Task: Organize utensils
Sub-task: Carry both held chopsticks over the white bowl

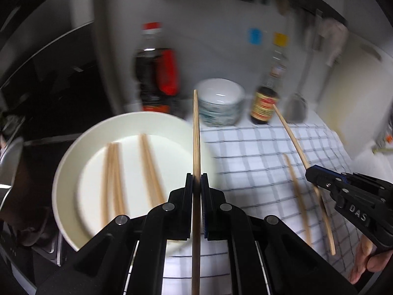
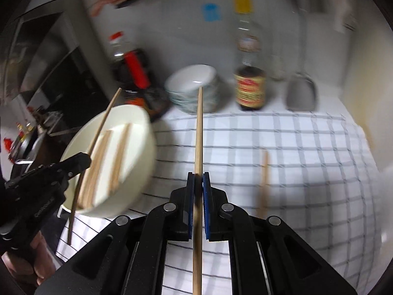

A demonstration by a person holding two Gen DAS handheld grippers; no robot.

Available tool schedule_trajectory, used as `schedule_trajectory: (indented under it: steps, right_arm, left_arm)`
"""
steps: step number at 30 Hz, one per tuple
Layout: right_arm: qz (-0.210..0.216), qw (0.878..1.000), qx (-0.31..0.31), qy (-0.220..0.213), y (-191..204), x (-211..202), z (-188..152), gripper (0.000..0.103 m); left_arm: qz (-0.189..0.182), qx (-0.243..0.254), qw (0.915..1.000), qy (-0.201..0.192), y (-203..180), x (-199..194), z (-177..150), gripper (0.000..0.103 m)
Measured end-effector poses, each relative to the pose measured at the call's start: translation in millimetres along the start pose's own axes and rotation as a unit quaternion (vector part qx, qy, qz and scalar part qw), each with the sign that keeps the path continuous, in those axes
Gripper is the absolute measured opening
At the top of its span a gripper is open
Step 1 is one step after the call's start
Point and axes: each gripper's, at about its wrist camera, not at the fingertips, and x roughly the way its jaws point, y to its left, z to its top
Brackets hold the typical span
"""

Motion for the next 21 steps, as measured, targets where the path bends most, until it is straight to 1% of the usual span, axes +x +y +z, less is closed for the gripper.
schedule_trajectory:
  steps: [4, 8, 12, 16, 21]
  right_arm:
    - [0.032, 0.999, -0.028, 0.006, 48, 22, 15, 0.006]
    - [0.054, 0.997, -0.056, 0.01, 88, 47, 26, 0.006]
    - [0.072, 0.995, -0.068, 0.031, 119, 80, 37, 0.006]
    - [0.082, 0.993, -0.063, 0.05, 138, 106, 40, 0.006]
    - [0.075, 0.993, -0.053, 0.073, 142, 134, 43, 0.006]
  left_arm:
    - [0.034, -0.032, 0.9989, 0.003, 48, 5, 0, 0.007]
    - [0.064, -0.058, 0.9962, 0.006, 91, 12, -2, 0.007]
    - [0.081, -0.08, 0.9934, 0.014, 123, 23, -3, 0.007]
    - [0.087, -0.093, 0.9916, 0.024, 141, 36, -3, 0.007]
    - [0.082, -0.097, 0.9911, 0.039, 148, 61, -3, 0.007]
